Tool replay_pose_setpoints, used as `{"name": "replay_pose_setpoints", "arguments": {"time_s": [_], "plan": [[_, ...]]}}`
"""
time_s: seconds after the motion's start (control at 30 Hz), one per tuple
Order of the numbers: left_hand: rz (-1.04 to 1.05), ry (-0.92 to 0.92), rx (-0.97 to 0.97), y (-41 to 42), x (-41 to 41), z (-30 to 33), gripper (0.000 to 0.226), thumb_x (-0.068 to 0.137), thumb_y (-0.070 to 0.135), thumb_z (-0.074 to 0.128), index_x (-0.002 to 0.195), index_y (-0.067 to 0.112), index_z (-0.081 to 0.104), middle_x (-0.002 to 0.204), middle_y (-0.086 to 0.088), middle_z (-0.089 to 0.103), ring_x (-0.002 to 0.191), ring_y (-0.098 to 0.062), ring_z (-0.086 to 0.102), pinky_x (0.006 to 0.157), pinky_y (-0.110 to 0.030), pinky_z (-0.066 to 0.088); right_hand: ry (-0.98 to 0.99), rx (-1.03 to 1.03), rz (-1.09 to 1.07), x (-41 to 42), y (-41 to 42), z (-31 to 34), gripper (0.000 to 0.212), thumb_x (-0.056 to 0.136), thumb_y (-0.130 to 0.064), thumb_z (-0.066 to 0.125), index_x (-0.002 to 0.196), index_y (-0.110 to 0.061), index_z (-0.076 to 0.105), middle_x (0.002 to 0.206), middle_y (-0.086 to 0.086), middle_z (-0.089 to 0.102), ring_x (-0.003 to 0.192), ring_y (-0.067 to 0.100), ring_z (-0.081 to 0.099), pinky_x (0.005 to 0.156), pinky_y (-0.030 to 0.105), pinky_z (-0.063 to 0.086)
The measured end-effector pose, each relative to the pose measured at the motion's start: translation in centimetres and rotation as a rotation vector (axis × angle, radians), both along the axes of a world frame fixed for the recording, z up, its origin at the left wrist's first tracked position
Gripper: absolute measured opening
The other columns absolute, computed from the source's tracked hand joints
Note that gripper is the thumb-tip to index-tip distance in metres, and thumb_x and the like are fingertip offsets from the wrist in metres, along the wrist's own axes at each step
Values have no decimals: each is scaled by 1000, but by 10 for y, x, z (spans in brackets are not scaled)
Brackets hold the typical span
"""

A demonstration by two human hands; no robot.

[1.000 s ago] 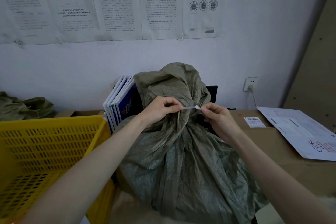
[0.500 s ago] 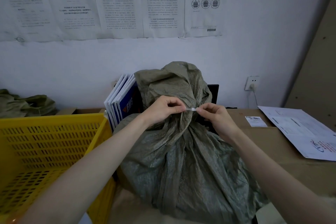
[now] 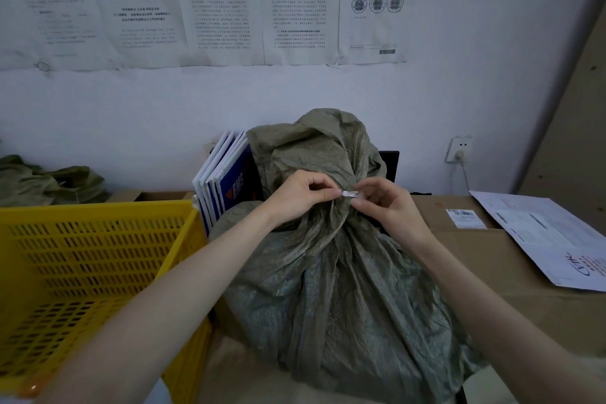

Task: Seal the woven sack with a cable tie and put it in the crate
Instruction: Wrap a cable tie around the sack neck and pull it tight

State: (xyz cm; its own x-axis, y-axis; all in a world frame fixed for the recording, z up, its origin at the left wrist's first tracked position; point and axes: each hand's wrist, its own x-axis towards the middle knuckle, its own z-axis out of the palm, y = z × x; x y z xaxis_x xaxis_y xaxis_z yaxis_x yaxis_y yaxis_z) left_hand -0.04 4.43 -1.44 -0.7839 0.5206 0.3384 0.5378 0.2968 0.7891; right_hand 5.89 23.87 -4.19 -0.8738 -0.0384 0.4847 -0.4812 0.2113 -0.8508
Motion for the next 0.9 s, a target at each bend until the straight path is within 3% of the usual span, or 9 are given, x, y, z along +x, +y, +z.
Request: {"name": "replay_pose_setpoints", "arguments": {"time_s": [0.1,0.2,0.33,0.43,0.53,0.63,0.8,0.9], "plan": [[1,19,-31,2,0,0,11,87,24,69,87,14,74,87,0,73,84,-8,64,87,-32,50,68,18,-69,1,-2,-2,12,81,-21,72,91,-14,70,79,13,68,69,25,57,70,41,49],[9,31,-68,4,0,2,8,86,26,71,84,19,74,85,3,72,83,-7,64,85,-33,50,108,31,-125,0,-3,-7,8,82,-22,72,86,-15,71,80,12,68,74,36,59,70,48,49],[54,50,-76,4,-1,1,10,84,27,72,81,18,74,83,4,73,80,-6,64,81,-29,51,77,40,-135,2,-1,-12,17,76,-31,77,83,-19,66,76,10,65,64,28,51,60,39,44],[65,34,-62,4,-1,-2,10,84,27,73,80,17,74,82,2,73,79,-7,64,79,-27,51,70,69,-159,3,-1,-13,12,81,-23,73,83,-14,67,73,8,64,65,14,53,62,31,44],[34,-1,-12,5,-1,-3,7,84,23,72,78,20,73,78,7,70,76,-3,61,77,-24,48,72,89,-210,3,-3,-12,7,85,-18,69,83,-11,70,67,-6,62,60,0,51,61,16,40],[29,-21,12,6,-2,-2,6,85,22,71,79,19,73,78,7,69,76,-2,61,78,-24,48,63,66,-216,2,-3,-11,8,87,-17,66,85,-11,71,64,-9,59,57,-1,49,59,15,39],[30,-15,-3,9,-3,-1,11,84,27,72,82,16,74,81,0,72,78,-6,62,80,-30,49,116,64,-179,1,-7,-10,7,90,-18,63,91,-24,66,78,7,67,69,15,57,66,37,48],[30,-12,-35,10,-3,2,11,84,30,72,80,20,74,80,3,72,77,-5,63,80,-30,50,158,71,-191,1,-8,-11,11,93,-20,58,89,-28,64,76,13,63,68,29,55,64,46,47]]}}
